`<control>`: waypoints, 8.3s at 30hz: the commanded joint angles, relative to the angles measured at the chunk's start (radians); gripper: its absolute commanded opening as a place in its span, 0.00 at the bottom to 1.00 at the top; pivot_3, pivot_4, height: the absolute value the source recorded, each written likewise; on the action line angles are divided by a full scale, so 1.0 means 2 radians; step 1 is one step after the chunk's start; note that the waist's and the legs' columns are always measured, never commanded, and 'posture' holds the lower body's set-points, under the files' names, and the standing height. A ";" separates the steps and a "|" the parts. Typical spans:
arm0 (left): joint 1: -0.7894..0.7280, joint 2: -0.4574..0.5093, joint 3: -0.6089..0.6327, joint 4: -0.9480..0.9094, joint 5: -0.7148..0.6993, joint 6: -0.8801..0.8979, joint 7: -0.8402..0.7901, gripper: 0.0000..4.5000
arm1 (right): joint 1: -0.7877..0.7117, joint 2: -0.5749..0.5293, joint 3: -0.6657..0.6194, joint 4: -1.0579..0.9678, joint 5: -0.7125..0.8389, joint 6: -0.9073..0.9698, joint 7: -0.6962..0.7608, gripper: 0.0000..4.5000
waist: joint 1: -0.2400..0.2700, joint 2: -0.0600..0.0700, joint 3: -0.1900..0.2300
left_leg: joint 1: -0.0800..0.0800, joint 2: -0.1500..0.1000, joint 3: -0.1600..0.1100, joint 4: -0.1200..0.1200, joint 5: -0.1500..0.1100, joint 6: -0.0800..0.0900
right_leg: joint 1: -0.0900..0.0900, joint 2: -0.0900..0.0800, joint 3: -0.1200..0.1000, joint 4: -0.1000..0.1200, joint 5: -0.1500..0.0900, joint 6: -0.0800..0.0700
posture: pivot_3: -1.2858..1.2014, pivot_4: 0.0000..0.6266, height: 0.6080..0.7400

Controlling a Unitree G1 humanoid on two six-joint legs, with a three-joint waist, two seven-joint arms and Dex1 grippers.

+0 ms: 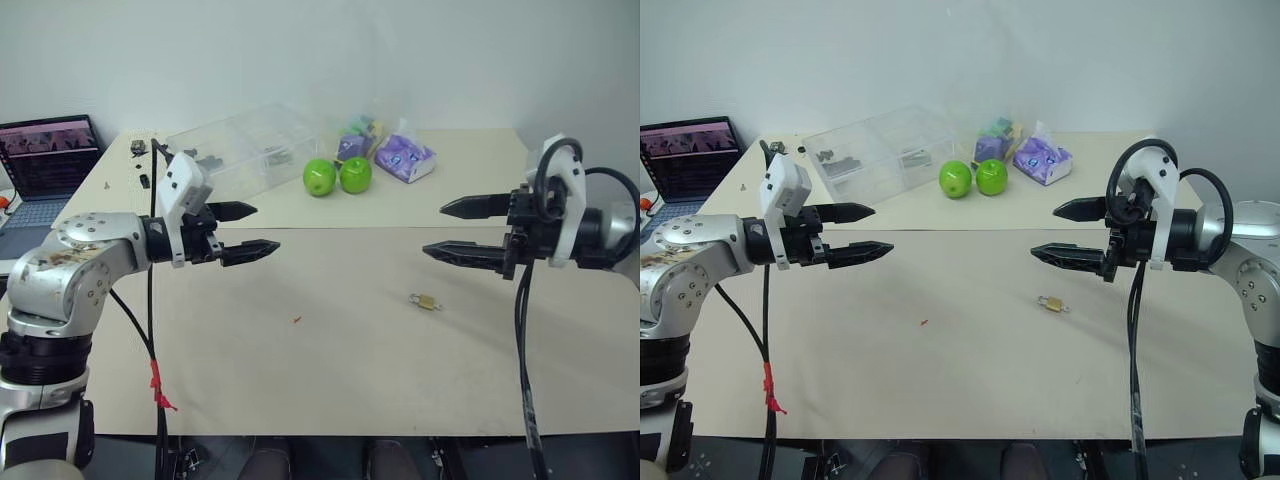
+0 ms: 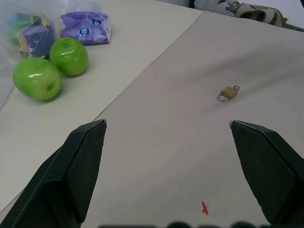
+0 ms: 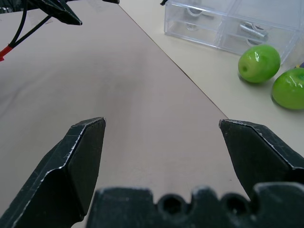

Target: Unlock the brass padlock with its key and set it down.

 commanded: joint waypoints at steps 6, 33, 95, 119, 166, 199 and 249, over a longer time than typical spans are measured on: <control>-0.065 -0.009 -0.057 0.051 0.044 -0.053 -0.041 0.98 | 0.059 -0.001 -0.024 -0.044 0.007 -0.001 -0.019 1.00 | 0.004 0.000 0.000 | 0.000 0.000 0.000 0.000 0.000 0.000 | 0.000 0.000 0.000 0.000 0.000 0.000 | 0.52 0.24 1.00; -0.109 -0.041 -0.118 0.073 0.110 -0.117 -0.087 0.98 | 0.088 0.048 0.119 0.118 -0.163 -0.184 0.047 1.00 | -0.001 0.000 0.000 | 0.001 0.000 0.002 0.001 -0.001 0.001 | 0.000 0.000 0.001 0.000 0.000 0.000 | 0.52 0.24 1.00; 0.044 0.075 0.051 0.028 0.107 -0.071 0.005 1.00 | -0.117 0.321 0.297 0.252 -0.317 -0.280 0.109 0.21 | -0.011 0.000 -0.001 | 0.001 0.002 0.002 0.001 -0.001 0.001 | -0.006 0.002 0.000 0.009 0.001 0.002 | 0.52 0.24 1.00; 0.069 0.064 0.077 -0.018 0.077 -0.029 0.073 1.00 | -0.153 0.409 0.312 0.477 -0.374 -0.417 0.079 0.50 | -0.017 -0.001 -0.001 | 0.001 0.007 0.003 0.000 -0.001 0.000 | -0.008 0.008 0.001 0.009 0.003 -0.001 | 0.52 0.24 1.00; 0.020 -0.126 -0.163 0.328 0.238 -0.448 -0.142 1.00 | 0.030 0.085 0.064 -0.015 -0.107 -0.066 0.059 1.00 | 0.002 0.000 -0.001 | 0.001 0.008 0.006 0.002 -0.003 0.002 | -0.007 0.008 0.002 0.007 0.003 -0.002 | 0.52 0.24 1.00; 0.043 -0.150 -0.175 0.292 0.271 -0.380 -0.126 0.51 | 0.043 0.070 0.070 -0.021 -0.106 -0.084 0.025 1.00 | 0.001 0.000 -0.002 | 0.001 0.008 0.006 0.002 -0.003 0.002 | -0.006 0.008 0.002 0.007 0.003 -0.002 | 0.52 0.24 1.00; -0.034 -0.129 -0.166 0.133 0.128 -0.146 -0.229 0.18 | 0.124 0.079 0.179 -0.002 -0.458 -0.648 -0.121 1.00 | -0.001 0.000 -0.002 | 0.001 0.008 0.006 0.002 -0.003 0.002 | -0.006 0.008 0.002 0.006 0.002 -0.002 | 0.52 0.24 1.00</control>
